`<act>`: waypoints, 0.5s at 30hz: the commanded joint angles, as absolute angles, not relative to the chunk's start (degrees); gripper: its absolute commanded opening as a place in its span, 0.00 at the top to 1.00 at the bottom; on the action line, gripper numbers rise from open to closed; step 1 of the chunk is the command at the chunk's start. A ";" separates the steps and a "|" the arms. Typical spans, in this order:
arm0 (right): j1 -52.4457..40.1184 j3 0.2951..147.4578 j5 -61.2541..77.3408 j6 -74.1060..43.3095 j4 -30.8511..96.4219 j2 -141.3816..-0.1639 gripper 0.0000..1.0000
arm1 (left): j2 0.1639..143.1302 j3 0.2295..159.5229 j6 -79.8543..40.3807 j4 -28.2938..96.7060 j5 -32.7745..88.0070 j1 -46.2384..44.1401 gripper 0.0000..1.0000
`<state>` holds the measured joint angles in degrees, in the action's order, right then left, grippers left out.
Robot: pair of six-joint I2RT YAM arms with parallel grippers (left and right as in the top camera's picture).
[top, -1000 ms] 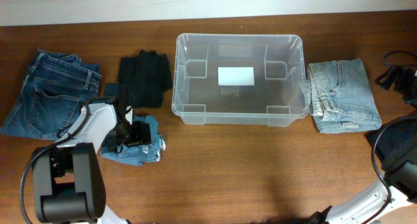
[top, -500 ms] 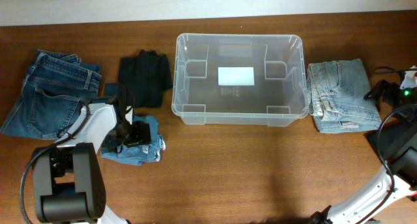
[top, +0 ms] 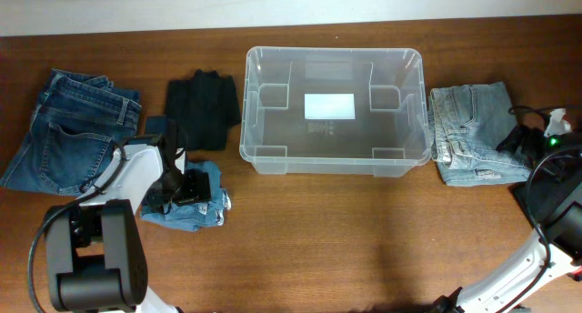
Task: Pack container
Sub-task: 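Move the right gripper over the folded light-blue jeans on the right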
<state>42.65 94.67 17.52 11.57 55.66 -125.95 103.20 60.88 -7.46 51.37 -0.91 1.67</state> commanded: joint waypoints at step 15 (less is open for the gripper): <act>42.35 92.64 23.29 11.77 56.16 -127.11 0.51 | 104.57 60.99 -6.72 51.40 -1.28 1.50 0.01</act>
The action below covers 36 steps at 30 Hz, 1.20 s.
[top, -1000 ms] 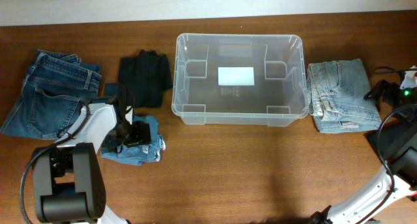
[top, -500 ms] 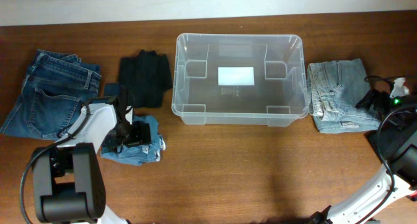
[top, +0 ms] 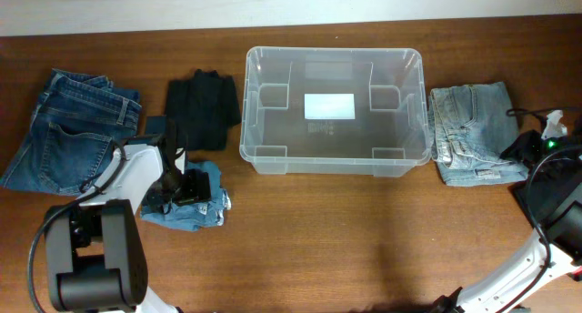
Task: Pack container
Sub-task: 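Move the right gripper over the folded light-blue jeans on the right, then lower the right gripper and pinch the edge of the light-blue jeans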
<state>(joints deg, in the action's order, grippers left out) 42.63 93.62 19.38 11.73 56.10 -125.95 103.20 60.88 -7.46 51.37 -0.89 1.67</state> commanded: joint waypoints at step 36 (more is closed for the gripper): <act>43.75 100.57 29.61 1.89 66.48 -126.82 0.02 | 104.57 60.99 -6.72 51.40 -1.28 1.50 0.01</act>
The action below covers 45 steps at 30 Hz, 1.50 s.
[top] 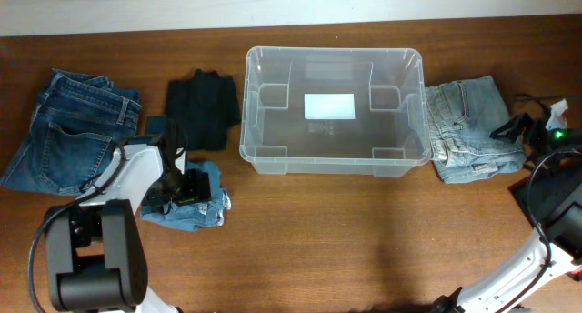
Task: Pack container
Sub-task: 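Lower the right gripper and pinch the edge of the light-blue jeans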
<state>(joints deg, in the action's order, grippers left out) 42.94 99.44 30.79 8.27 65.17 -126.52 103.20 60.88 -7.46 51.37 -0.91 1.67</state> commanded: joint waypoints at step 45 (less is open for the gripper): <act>22.39 78.24 9.65 -39.48 51.35 -119.07 0.02 | 104.57 60.99 -6.72 51.40 -1.28 1.50 0.01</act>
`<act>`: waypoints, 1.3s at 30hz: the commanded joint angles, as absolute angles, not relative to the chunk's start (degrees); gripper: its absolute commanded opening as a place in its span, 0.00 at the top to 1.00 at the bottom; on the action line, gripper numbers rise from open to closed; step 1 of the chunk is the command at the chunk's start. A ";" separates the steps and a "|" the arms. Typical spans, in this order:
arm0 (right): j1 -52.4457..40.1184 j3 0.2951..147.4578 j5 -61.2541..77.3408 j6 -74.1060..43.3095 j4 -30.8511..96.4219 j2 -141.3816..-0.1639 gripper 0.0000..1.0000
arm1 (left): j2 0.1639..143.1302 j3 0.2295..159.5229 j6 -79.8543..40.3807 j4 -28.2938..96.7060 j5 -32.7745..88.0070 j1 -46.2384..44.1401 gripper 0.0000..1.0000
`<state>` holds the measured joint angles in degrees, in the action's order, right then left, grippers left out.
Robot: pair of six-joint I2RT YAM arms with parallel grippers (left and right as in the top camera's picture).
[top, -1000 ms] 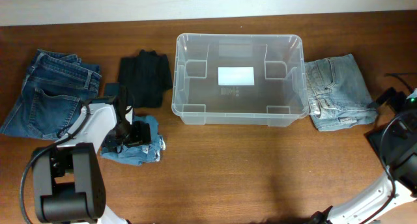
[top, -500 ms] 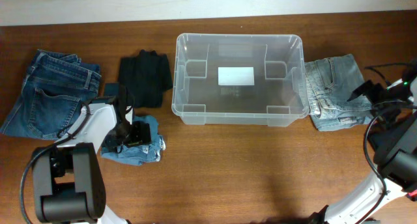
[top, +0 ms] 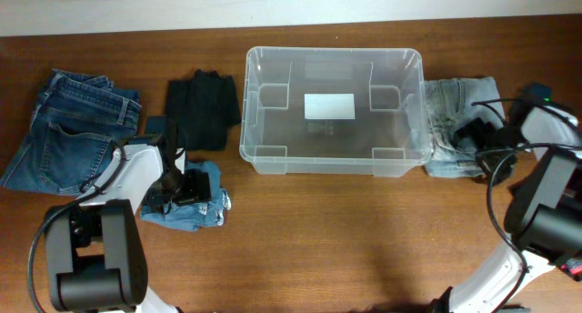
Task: Pack container
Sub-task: 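Lower the right gripper and pinch the edge of the light-blue jeans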
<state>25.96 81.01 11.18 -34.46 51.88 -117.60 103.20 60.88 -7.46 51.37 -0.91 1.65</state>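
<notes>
The clear plastic container (top: 332,149) stands open at the middle back of the table. Light blue jeans (top: 447,122) lie bunched against its right wall. My right gripper (top: 473,133) is on top of them, apparently shut on their fabric. At the left front, my left gripper (top: 185,187) rests on a small blue denim bundle (top: 202,213); its fingers are hidden from above. A black garment (top: 202,106) lies left of the container, and dark blue jeans (top: 68,126) lie at the far left.
My left arm's white link (top: 136,172) reaches over the table's left front. The right arm and its cables (top: 546,131) hang over the right edge. Bare wooden table (top: 364,240) stretches in front of the container.
My right gripper moved left, from the right edge of the light blue jeans to over their middle. The jeans are now shorter and bunched against the container's wall. The left arm is unchanged.
The light blue jeans first lay flat to the right of the container with my right gripper at their right edge. Then the jeans shifted left toward the container. Now they are bunched against it under the gripper. My left gripper stayed on the denim bundle throughout.
</notes>
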 commanded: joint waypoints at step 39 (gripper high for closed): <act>33.15 101.71 13.91 -3.60 50.72 -118.10 0.02 | 104.57 60.99 -6.72 51.40 -1.28 1.50 0.01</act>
<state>33.08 93.03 13.58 -6.52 47.20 -118.50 103.20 60.88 -7.46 51.37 -0.91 1.67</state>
